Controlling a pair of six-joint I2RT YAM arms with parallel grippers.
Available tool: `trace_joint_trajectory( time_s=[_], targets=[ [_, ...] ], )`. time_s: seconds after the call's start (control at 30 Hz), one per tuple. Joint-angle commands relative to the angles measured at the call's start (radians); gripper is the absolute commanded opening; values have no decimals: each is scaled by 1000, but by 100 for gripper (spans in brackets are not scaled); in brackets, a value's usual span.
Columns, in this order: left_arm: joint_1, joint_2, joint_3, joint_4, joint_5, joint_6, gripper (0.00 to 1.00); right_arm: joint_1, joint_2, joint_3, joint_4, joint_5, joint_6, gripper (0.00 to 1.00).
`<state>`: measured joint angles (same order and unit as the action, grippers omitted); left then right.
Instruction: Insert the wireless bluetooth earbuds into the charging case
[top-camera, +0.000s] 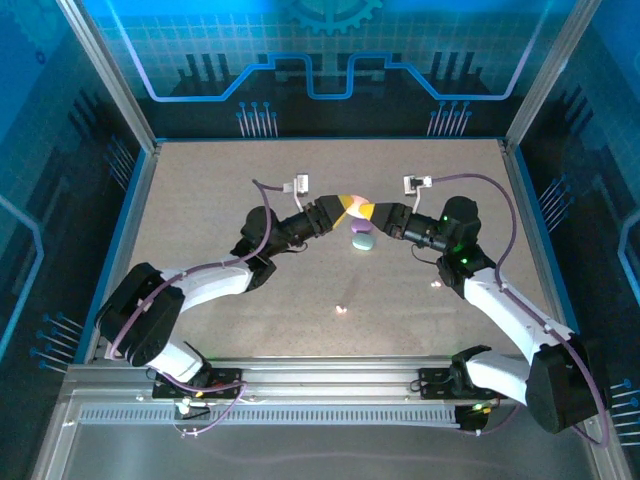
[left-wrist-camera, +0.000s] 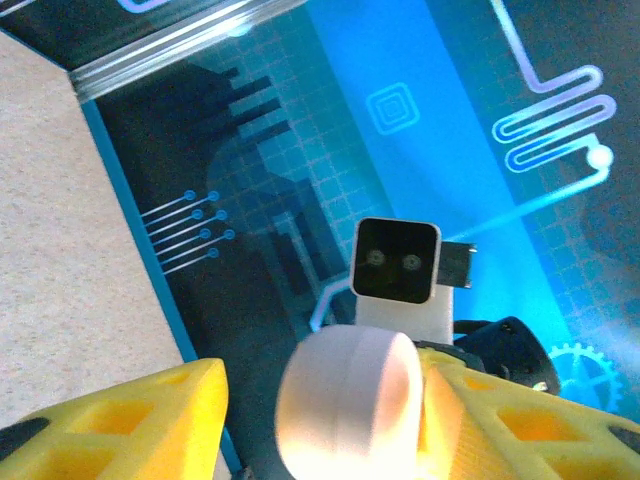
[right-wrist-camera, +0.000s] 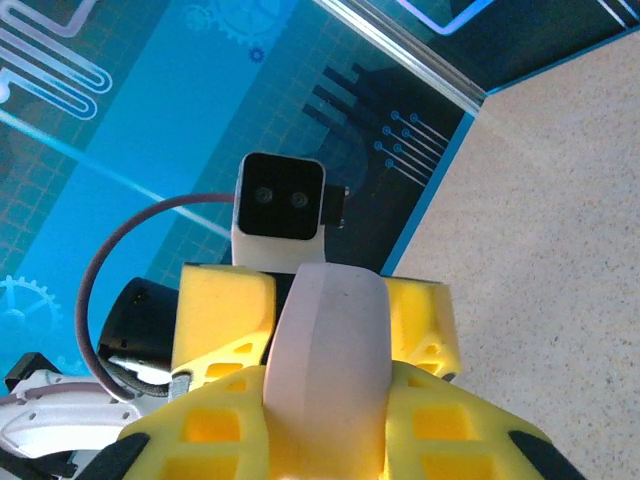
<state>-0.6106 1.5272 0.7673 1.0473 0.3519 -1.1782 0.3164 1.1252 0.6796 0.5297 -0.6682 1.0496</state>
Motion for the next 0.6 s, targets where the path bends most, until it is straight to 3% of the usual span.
trace_joint_trajectory(
  time_s=[0.0,0.57],
  targets=[
    [-2,-4,52,72,56,-22,52,-5,-6,-11,97,33,25,16],
    [-10,-37,64,71,72,68,29,15,18,-5,60,-8,12,22]
  ],
)
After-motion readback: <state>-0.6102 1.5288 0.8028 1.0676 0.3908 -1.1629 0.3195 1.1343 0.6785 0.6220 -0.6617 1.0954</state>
